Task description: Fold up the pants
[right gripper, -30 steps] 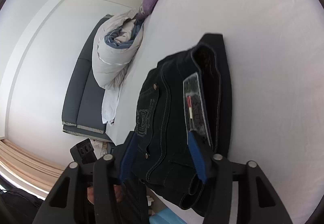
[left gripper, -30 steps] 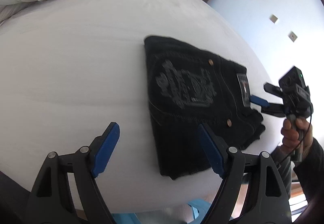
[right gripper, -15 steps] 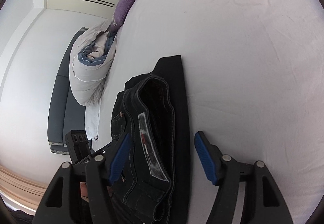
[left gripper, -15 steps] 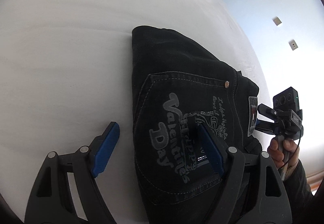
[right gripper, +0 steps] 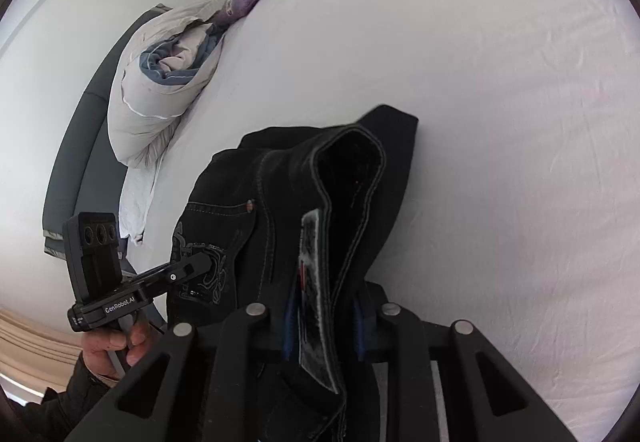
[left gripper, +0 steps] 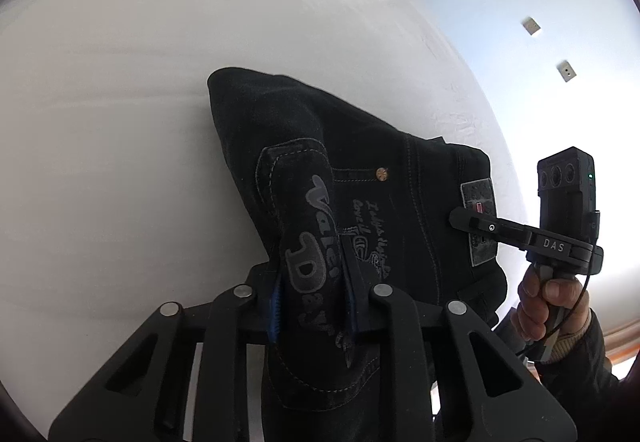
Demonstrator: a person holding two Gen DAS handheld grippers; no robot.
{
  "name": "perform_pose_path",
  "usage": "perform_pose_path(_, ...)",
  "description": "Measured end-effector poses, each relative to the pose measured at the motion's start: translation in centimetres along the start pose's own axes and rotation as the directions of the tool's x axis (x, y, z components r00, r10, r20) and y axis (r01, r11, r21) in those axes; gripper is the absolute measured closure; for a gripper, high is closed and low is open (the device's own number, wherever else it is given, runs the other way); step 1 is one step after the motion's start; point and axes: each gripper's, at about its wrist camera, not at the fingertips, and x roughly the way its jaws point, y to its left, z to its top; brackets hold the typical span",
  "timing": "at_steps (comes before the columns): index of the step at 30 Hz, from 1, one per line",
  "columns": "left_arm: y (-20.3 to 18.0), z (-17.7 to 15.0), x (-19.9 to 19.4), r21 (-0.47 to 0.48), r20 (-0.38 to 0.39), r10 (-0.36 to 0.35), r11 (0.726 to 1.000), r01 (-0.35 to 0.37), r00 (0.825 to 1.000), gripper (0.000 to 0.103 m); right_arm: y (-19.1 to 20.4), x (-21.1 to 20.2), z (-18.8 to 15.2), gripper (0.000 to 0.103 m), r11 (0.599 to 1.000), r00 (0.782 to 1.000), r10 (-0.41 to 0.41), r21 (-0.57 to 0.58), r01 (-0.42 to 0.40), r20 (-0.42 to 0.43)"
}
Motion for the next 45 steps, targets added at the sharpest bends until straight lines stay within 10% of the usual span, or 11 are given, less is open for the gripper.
perform_pose_path(9, -3.2, 7.2, -0.9, 0.106, 0.112, 0.027, 0.994, -0.039, 0.993, 0.083, 1.4, -3.7, 6.6, 0.082, 0.996, 0.989, 0.002, -0.086, 0.010, 0.146)
perform_pose_path(19, -1.9, 13.8, 6.7, 0.130, 0.096, 0.140, 0.980, -0.151, 0.986, 0.082, -5.7, 0.1, 12.2, 0.081, 0.998, 0.991, -0.060, 0.043, 0.055, 0.123)
perform_pose_path(32, -1.5, 10.7, 5.0, 0.102, 0.197, 0.174, 0.975, -0.197, 0.965, 0.076, -6.9, -2.9, 10.9, 0.037, 0.990, 0.968, -0.132, 0.072, 0.119, 0.214)
perform_pose_path(36, -5.4, 6.9, -1.6, 0.155, 0.435, 0.240, 0.929, -0.335, 0.868, 0.013, -3.3, -8.0, 8.5, 0.023, 0.965, 0.907, -0.253, 0.025, 0.260, 0.336)
perform_pose_path(38, -7.7, 4.8, -5.9, 0.117, 0.602, 0.287, 0.892, -0.437, 0.745, 0.004, -0.2, -10.7, 6.8, 0.017, 0.937, 0.850, -0.307, -0.020, 0.349, 0.428)
perform_pose_path(40, -10.4, 1.8, -10.0, 0.047, 0.741, 0.339, 0.834, -0.549, 0.579, 0.000, 3.2, -13.5, 4.4, 0.009, 0.911, 0.780, -0.315, -0.057, 0.408, 0.540)
perform_pose_path(41, -11.3, 0.7, -11.6, 0.032, 0.766, 0.350, 0.817, -0.576, 0.539, 0.000, 4.9, -14.9, 3.3, 0.001, 0.899, 0.742, -0.308, -0.073, 0.431, 0.595)
perform_pose_path(45, -13.5, -2.4, -16.7, -0.021, 0.780, 0.372, 0.820, -0.572, 0.504, 0.000, 11.4, -19.4, -1.2, 0.000, 0.830, 0.585, -0.279, -0.116, 0.546, 0.761)
